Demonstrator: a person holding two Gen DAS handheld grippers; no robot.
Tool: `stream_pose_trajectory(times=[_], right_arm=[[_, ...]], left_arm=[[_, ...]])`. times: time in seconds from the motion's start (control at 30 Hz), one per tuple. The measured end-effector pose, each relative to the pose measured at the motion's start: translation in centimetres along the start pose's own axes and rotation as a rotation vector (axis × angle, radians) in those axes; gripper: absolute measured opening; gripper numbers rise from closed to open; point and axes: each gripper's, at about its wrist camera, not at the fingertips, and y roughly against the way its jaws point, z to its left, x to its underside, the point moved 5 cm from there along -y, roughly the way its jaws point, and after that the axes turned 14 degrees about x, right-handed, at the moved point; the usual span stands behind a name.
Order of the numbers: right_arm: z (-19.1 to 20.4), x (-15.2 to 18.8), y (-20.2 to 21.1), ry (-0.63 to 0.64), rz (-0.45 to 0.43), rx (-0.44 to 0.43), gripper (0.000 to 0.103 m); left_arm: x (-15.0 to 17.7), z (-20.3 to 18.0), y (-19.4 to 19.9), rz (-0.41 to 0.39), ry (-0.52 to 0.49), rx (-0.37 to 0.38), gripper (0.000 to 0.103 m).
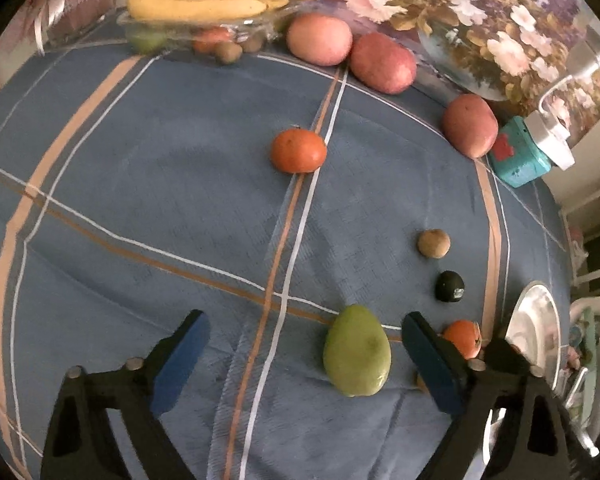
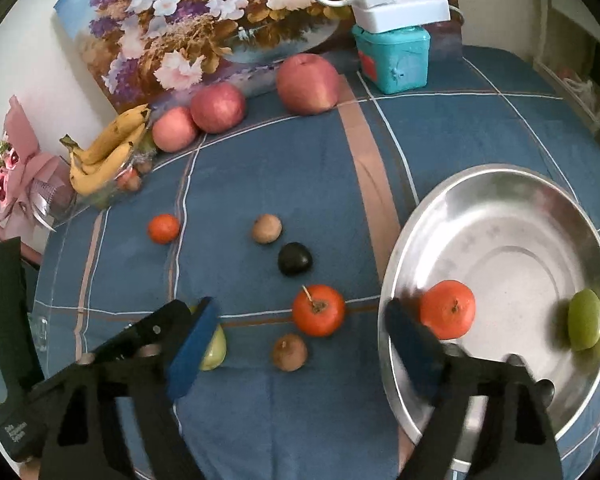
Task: Organize fruits
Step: 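Grasp the other green pear with the left gripper while the right gripper grasps a brown kiwi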
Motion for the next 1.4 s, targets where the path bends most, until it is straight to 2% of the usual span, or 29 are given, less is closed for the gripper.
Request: stream_pose_trajectory(times=[0.07, 0.17, 0.23, 0.3, 0.47, 0.53, 0.8, 0.9, 1.13, 1.37, 1.4], right_arm=[[0.2, 0.4, -0.3, 0.004, 0.015, -0.001, 0.075], [0.6, 0.9, -0.7, 0.013, 0.047, -0.009, 0.071], [0.9, 1.3, -1.0, 0.019, 0.067, -0.007, 0.06], [1.0, 1.6, -1.4, 0.022, 0.08, -0.002, 0.058], [1.3, 2.3, -2.3, 0.035, 0.111, 0.004, 0.057], [1.7, 2.7, -2.7, 0.045, 0.122, 0.005, 0.057], [2.9, 3.5, -4.1, 0.078, 0.145, 0.022, 0.054], [3.2, 3.5, -4.2, 0.085, 0.138, 0.038, 0.051], [2.5, 3.4, -4.3, 0.064, 0.127, 0.042, 0.032], [2.2, 3.5, -4.2, 0.05, 0.127, 0.023, 0.029], [2.1, 3.4, -4.2, 0.046, 0.129, 0.019, 0.029]], left_arm=[[0.0, 0.0, -0.2, 0.009, 0.014, 0.014, 0.091], [0.3, -0.2, -0.8, 0.034, 0.016, 0.019, 0.081], [0.5, -0.1, -1.0, 0.044, 0.035, 0.041, 0.078], [0.5, -0.2, -1.3, 0.055, 0.047, 0.057, 0.076], [0.6, -0.8, -1.9, 0.069, 0.041, 0.078, 0.071], [0.6, -1.0, -2.3, 0.071, 0.032, 0.064, 0.067], [0.3, -1.8, -3.0, 0.073, 0.003, 0.025, 0.066], [0.3, -2.1, -3.2, 0.074, 0.015, 0.039, 0.066], [0.6, -1.9, -2.9, 0.083, 0.022, 0.049, 0.066], [0.7, -2.2, -3.4, 0.086, 0.01, 0.054, 0.066], [0.7, -2.2, -3.4, 0.086, 0.005, 0.046, 0.063]])
